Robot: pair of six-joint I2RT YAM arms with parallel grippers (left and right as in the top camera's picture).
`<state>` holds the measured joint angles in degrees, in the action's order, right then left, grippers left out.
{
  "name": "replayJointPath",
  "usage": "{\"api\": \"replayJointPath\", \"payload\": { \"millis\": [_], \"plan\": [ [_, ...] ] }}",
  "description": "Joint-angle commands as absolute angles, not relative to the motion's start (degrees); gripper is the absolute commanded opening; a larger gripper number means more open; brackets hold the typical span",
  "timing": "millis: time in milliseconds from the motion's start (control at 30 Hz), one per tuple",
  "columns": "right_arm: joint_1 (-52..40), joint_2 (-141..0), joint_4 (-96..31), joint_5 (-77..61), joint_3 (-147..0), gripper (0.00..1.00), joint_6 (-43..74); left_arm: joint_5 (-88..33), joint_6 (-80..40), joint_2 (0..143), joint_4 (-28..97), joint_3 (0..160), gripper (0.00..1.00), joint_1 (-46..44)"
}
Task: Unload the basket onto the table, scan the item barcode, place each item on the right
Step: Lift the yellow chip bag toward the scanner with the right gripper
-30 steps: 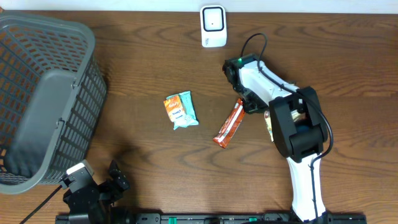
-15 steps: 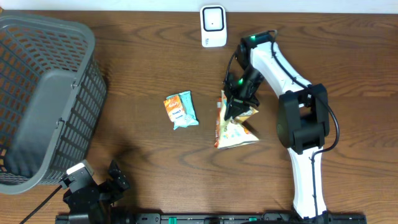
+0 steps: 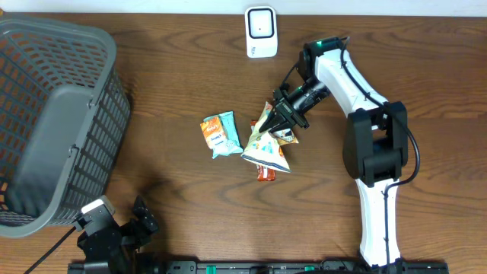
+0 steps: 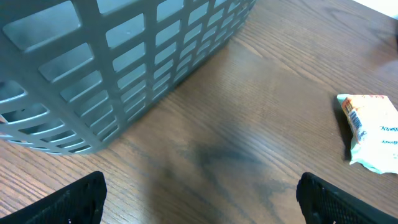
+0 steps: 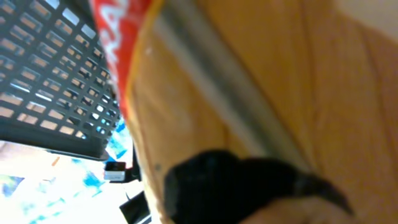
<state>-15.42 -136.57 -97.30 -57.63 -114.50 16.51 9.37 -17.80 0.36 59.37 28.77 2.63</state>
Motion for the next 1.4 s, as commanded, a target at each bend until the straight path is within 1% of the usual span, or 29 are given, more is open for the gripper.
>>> {"api": "replayJointPath", "payload": {
  "millis": [0, 67, 133, 200, 267, 367, 433, 567, 700, 767, 900, 933, 967, 1000, 1033, 1067, 1267, 1300, 1333, 1367],
  "plan": [
    [-13.5, -136.7, -97.3, -59.0, -115.4, 0.01, 20.6, 9.7, -17.9, 0.3, 59.4, 28.7, 0.98, 2.8],
    [-12.5, -136.7, -95.3, -56.6, -115.4, 0.01, 21.2, 9.7, -17.9, 0.3, 59.4, 28.7, 0.98, 2.8],
    [-11.4, -136.7, -90.6, -52.1, -115.4, 0.02, 21.2, 9.7, -17.9, 0.3, 59.4, 28.7, 0.98, 2.8],
    [-10.3, -136.7, -85.7, -44.1, -115.4, 0.02, 21.5, 9.7, -17.9, 0.3, 59.4, 28.7, 0.98, 2.8],
    [-9.4, -136.7, -82.0, -35.1, -115.4, 0.02, 24.4, 9.7, -17.9, 0.3, 59.4, 28.7, 0.98, 2.8],
    [-8.8, -136.7, -79.8, -25.9, -115.4, 0.02, 29.0, 9.7, -17.9, 0.3, 59.4, 28.7, 0.98, 2.8],
    [-8.8, -136.7, -78.6, -25.0, -115.4, 0.01, 29.3, 9.7, -17.9, 0.3, 59.4, 28.7, 0.98, 2.8],
    [-8.8, -136.2, -77.5, -27.6, -115.6, 0.01, 29.3, 9.7, -17.9, 0.3, 59.4, 28.7, 0.98, 2.8],
    [-8.8, -133.6, -77.4, -26.3, -117.1, 0.01, 29.3, 9.7, -17.9, 0.3, 59.4, 28.7, 0.98, 2.8],
    [-9.0, -130.6, -77.3, -23.0, -117.4, 0.01, 29.4, 9.7, -17.9, 0.3, 59.4, 28.7, 0.98, 2.8],
    [-10.0, -123.1, -77.8, -12.0, -117.4, 0.01, 32.0, 9.7, -17.9, 0.3, 59.4, 28.7, 0.98, 2.8],
    [-10.4, -121.3, -78.3, -9.1, -117.4, 0.09, 32.7, 9.7, -17.9, 0.3, 59.4, 28.7, 0.98, 2.8],
    [-11.0, -119.4, -78.9, -6.0, -117.4, 0.32, 33.6, 9.7, -17.9, 0.3, 59.4, 28.7, 0.98, 2.8],
    [-11.5, -118.2, -79.4, -3.7, -117.4, 0.63, 34.1, 9.7, -17.9, 0.3, 59.4, 28.7, 0.98, 2.8],
    [-11.9, -117.1, -79.8, -2.1, -117.4, 0.89, 34.3, 9.7, -17.9, 0.3, 59.4, 28.7, 0.98, 2.8],
    [-12.4, -116.2, -80.1, -1.0, -117.4, 0.99, 34.2, 9.7, -17.9, 0.3, 59.4, 28.7, 0.98, 2.8],
    [-14.3, -114.7, -83.2, -0.1, -117.4, 0.99, 33.3, 9.7, -17.9, 0.3, 59.4, 28.7, 0.98, 2.8],
    [-14.4, -114.8, -83.9, -0.1, -117.2, 0.85, 32.6, 9.7, -17.9, 0.3, 59.4, 28.7, 0.98, 2.8],
    [-14.3, -114.8, -84.7, -0.1, -117.1, 0.53, 32.6, 9.7, -17.9, 0.3, 59.4, 28.7, 0.98, 2.8],
    [-14.3, -114.8, -85.0, -0.1, -116.9, 0.36, 32.6, 9.7, -17.9, 0.3, 59.4, 28.7, 0.98, 2.8]
  ]
}}
